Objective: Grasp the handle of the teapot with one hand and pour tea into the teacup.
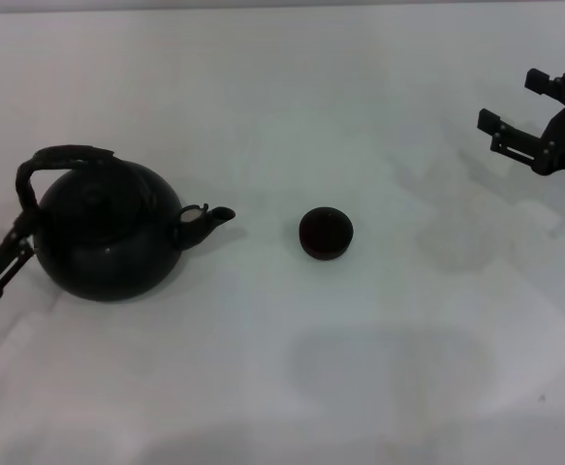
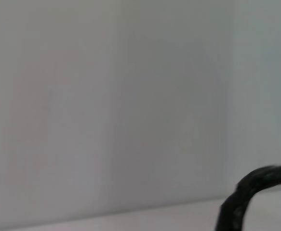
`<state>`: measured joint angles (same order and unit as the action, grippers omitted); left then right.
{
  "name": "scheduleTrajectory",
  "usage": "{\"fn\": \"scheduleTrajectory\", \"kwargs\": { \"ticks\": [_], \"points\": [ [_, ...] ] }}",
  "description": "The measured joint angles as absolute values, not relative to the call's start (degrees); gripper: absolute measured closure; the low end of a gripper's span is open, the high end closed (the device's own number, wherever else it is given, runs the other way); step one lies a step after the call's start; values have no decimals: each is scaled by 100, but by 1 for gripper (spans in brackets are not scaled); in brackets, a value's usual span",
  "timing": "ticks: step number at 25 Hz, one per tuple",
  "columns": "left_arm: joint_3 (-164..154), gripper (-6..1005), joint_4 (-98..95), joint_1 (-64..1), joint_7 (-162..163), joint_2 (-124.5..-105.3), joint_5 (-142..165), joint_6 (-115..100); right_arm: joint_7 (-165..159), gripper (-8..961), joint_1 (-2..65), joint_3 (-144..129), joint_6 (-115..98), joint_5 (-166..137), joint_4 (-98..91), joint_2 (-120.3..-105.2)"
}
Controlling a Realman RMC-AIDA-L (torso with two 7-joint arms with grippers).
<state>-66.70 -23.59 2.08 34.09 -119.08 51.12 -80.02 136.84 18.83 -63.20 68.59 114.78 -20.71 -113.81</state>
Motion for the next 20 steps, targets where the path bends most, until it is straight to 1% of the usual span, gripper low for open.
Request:
{"fn": "scheduleTrajectory", "kwargs": {
  "ticks": [6, 13, 20],
  "points": [
    [-6671, 266, -1930, 318, 2954, -11891, 4744, -8762, 13684, 93, 1880, -6319, 6862, 11460, -2051, -11382],
    [-6661, 269, -1152, 463, 2114, -11917, 4010, -9569, 13724, 93, 1831, -6261, 6865, 11429, -2060, -11382],
    [-6661, 272, -488, 503, 1865, -11934, 2861, -10146, 13833, 93, 1511, -5680, 7208, 11476, -2160, -11390]
  ]
}}
